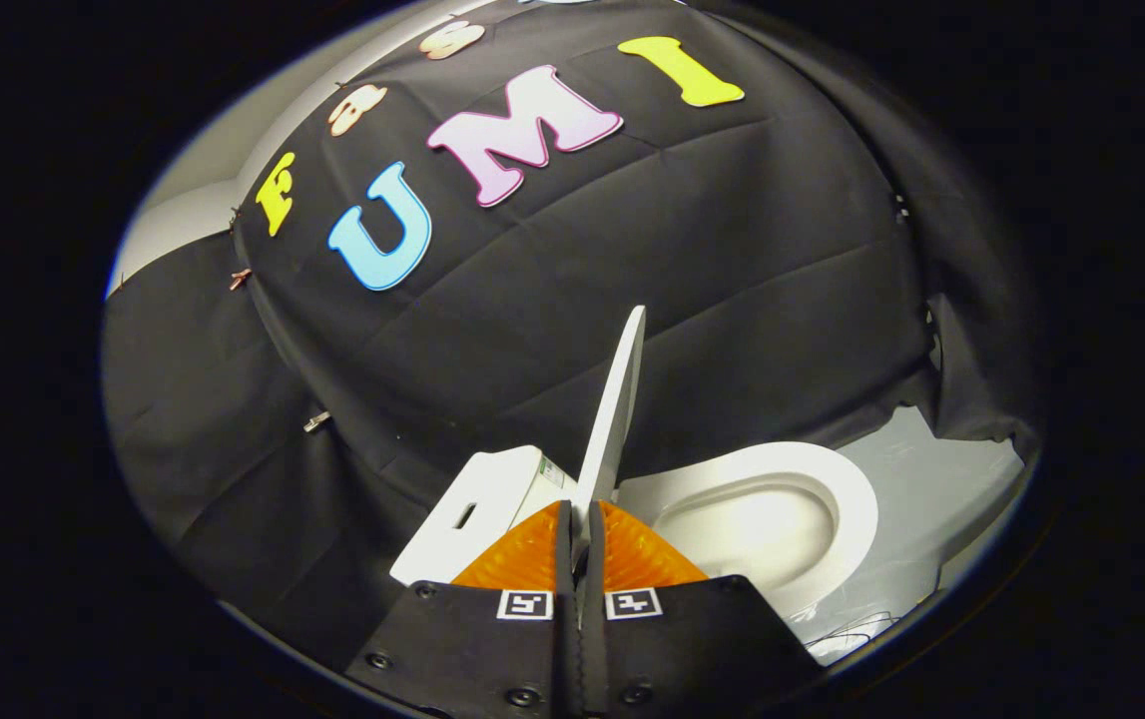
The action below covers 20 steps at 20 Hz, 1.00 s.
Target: Open the toilet lid.
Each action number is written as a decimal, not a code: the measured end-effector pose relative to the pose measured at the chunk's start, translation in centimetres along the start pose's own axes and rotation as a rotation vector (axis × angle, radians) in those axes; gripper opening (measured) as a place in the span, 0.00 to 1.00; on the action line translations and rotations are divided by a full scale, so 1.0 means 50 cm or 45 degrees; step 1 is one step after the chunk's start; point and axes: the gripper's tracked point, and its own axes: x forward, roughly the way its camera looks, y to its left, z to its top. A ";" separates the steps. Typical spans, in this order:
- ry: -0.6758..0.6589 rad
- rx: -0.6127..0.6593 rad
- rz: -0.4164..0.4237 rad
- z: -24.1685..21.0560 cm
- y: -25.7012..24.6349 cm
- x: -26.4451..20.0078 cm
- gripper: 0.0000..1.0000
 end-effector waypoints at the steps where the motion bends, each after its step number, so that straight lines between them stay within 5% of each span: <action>1: 0.001 -0.009 0.005 0.000 0.011 0.001 0.05; 20: 0.041 -0.181 0.225 -0.037 0.287 0.089 0.05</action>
